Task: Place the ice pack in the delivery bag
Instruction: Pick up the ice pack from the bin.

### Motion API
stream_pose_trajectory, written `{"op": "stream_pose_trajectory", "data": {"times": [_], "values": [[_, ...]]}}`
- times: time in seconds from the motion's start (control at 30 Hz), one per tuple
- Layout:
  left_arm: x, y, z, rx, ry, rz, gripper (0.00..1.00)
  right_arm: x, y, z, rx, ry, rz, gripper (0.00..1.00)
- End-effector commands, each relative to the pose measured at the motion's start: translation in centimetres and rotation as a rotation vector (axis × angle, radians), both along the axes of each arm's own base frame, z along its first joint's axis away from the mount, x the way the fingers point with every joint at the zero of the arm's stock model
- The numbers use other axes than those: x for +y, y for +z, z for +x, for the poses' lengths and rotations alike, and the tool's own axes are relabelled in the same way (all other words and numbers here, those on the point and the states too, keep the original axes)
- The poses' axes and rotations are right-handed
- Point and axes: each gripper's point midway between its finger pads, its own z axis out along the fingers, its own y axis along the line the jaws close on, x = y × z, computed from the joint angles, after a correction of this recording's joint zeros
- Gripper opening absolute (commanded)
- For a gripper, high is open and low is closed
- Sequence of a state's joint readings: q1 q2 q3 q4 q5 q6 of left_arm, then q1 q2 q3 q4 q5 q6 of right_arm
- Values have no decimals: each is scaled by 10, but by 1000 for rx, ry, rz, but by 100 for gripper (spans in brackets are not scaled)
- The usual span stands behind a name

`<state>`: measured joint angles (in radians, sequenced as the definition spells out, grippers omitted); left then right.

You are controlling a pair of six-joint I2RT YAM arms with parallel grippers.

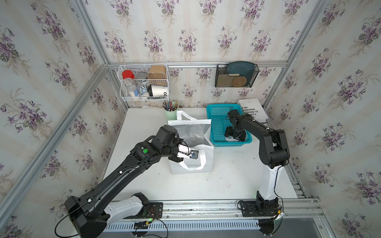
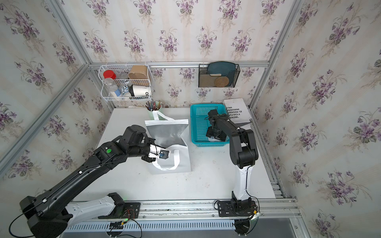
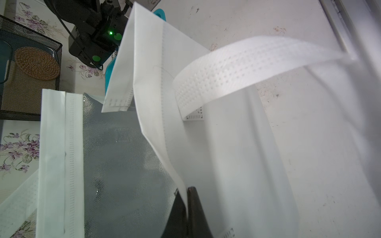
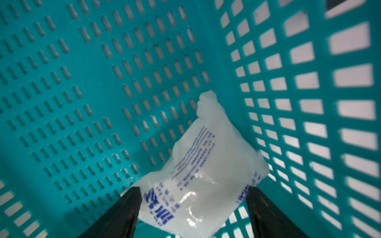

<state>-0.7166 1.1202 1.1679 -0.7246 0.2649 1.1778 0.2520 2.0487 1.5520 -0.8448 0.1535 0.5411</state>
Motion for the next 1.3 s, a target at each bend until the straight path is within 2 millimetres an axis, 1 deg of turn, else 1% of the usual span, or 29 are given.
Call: {"op": "stream_pose_trajectory", "data": {"times": [0.0, 0.13, 0.23, 0.3, 0.5, 0.63, 0.7, 0.77, 0.8, 0.87, 0.97, 1.03, 1.07, 1.13, 1.17, 1.2, 1.27], "values": [[-1, 1, -2, 7, -10, -8, 0, -6, -12, 0, 40, 28, -33, 86], [0, 2, 0, 4, -11, -9, 0, 4, -22, 5, 41, 57, 16, 86], [-1, 1, 0, 7, -14, -9, 0, 20, -24, 14, 5, 86, 98, 85], [-1, 2, 1, 5, -17, -9, 0, 24, -21, 21, -14, 92, 121, 82], [-2, 3, 1, 6, -18, -7, 0, 27, -5, 30, -82, 125, 128, 63], [-1, 2, 1, 7, -16, -5, 0, 30, 15, 33, -148, 136, 156, 58], [-1, 2, 1, 7, -15, -5, 0, 33, 33, 37, -204, 138, 181, 57], [-2, 2, 2, 7, -15, -5, 0, 35, 56, 41, -266, 135, 209, 56], [-2, 1, 2, 7, -16, -3, 0, 38, 72, 43, -307, 139, 233, 56], [-2, 1, 2, 9, -18, -2, 0, 46, 110, 48, -406, 150, 290, 56], [-3, 2, 3, 8, -20, -3, 0, 61, 188, 50, -594, 185, 410, 56], [-4, 3, 4, 7, -22, -2, 0, 78, 242, 43, -719, 241, 526, 55], [-4, 2, 4, 8, -24, 0, 0, 86, 268, 37, -781, 276, 584, 55], [-5, 4, 5, 4, -26, -1, 0, 105, 311, 19, -877, 360, 678, 55], [-5, 4, 5, 2, -26, -1, 0, 117, 326, 8, -912, 416, 707, 55], [-6, 4, 6, 0, -27, -1, 0, 138, 343, -8, -944, 502, 742, 55], [-6, 4, 7, -2, -29, -2, 0, 163, 360, -34, -993, 626, 761, 56]]}}
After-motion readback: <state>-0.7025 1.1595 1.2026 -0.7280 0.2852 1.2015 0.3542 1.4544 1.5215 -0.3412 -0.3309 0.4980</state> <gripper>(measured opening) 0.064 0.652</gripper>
